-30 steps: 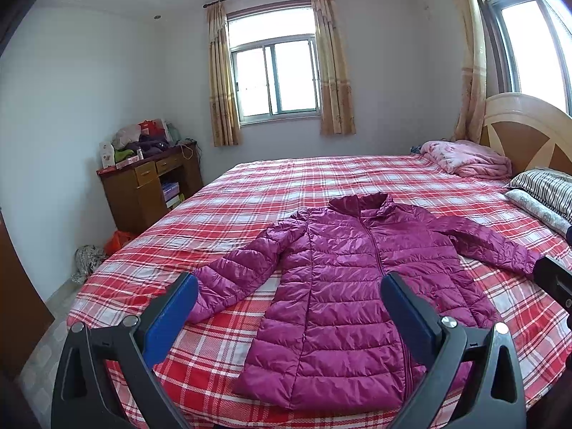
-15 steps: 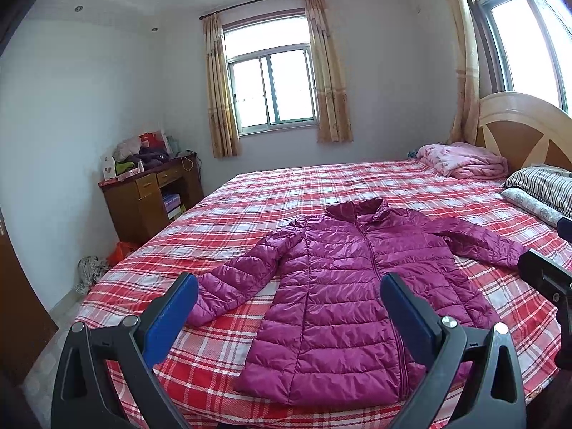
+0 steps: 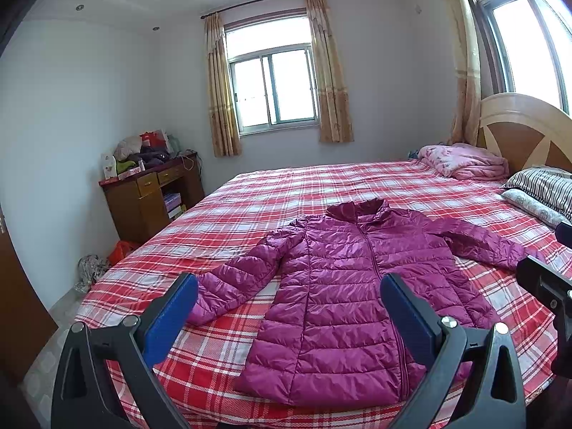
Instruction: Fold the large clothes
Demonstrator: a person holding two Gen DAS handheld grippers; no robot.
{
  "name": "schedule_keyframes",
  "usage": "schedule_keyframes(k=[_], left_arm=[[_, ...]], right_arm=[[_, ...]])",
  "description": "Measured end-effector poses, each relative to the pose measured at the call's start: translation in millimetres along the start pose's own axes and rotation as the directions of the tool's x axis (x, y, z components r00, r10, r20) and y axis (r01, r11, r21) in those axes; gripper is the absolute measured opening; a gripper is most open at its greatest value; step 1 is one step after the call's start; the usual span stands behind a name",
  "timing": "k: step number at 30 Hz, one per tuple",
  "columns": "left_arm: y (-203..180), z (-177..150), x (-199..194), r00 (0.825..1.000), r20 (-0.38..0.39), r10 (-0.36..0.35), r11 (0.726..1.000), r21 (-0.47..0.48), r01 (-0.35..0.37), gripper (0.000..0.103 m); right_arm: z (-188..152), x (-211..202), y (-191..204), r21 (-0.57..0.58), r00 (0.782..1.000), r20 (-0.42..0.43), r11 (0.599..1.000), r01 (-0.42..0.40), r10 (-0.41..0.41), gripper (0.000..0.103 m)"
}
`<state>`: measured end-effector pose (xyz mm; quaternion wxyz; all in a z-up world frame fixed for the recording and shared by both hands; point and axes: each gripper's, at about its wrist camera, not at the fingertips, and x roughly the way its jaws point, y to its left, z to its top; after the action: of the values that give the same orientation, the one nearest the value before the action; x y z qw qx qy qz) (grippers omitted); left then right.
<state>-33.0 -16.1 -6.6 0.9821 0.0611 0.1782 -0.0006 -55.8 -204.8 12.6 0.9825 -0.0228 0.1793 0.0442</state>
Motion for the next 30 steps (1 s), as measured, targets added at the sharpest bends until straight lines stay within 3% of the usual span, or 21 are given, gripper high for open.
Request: schedule_keyframes(k=[30], left_arm=[[1.8,1.4,3.1,1.000,-0.007,0.010,1.000,-0.003,-0.010,0.102]], right_arm=[[-2.6,5.6,4.9,0.000,1.000,-0.018,1.000,-0.007,0.007,0.096]])
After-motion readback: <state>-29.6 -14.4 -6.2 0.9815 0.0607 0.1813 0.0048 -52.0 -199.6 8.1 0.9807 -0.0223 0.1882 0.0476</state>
